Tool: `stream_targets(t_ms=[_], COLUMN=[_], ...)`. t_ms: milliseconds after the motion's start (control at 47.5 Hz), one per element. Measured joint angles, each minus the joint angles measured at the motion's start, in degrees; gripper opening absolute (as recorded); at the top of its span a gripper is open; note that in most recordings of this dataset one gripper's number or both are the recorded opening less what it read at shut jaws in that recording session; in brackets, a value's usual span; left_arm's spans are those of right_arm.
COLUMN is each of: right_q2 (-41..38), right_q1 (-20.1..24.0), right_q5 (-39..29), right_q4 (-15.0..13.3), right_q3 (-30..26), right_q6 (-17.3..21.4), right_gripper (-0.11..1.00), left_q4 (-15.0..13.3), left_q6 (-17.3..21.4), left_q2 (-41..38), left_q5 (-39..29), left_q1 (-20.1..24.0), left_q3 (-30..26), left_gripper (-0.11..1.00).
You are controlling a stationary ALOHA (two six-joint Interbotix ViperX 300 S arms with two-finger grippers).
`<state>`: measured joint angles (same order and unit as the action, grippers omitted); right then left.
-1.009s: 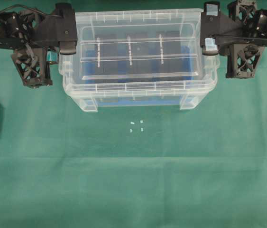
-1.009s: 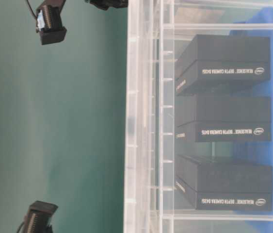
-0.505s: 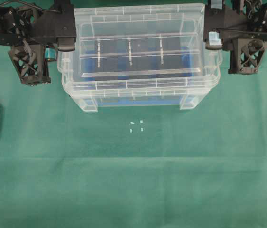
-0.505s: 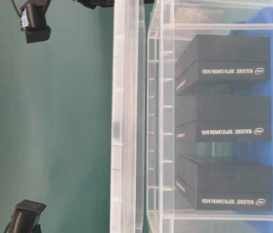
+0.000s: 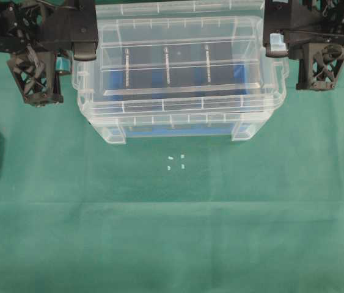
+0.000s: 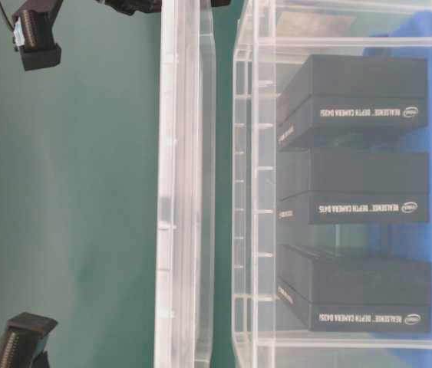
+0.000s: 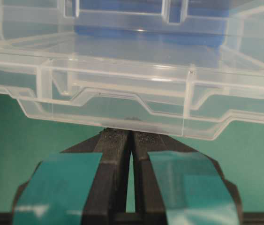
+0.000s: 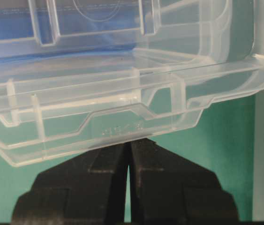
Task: Clamp the lid of the box with both arms, then lift and open it.
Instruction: 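Clamp the clear lid edges with both grippers and lift slightly, then pull the held lid toward the front, off the box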
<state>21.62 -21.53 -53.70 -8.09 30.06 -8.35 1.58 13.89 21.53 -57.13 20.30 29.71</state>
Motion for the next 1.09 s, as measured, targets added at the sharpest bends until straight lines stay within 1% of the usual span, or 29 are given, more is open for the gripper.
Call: stream_targets(t_ms=[379,736,904,1094], right_q2=[0.2,1.9,2.5,2.8], right_q1=[0.3,4.0,6.1,9.4], right_q5=[-0.7,-2.3,-3.2,-4.3], right_q4=[-0.1,-0.1,-0.1,-0.1], right_q3=[-0.4,-0.4,-0.4,-0.4], right_q6=[0.0,0.4,3.0,5.8], right_gripper=[0.00,0.00,0.00,0.00], left_q4=[0.0,0.0,0.0,0.0], left_q6=[-0.1,-0.7,-2.8,-5.5], left_q2=[0.1,1.1,1.5,1.6], left_q5=[-1.1,-1.1,-1.5,-3.1], left_q1=[-0.5,-2.9,-5.5,-8.7], left_q3=[-1.1,-1.1,-1.1,-1.1], left_gripper=[0.01,0.01,0.01,0.01])
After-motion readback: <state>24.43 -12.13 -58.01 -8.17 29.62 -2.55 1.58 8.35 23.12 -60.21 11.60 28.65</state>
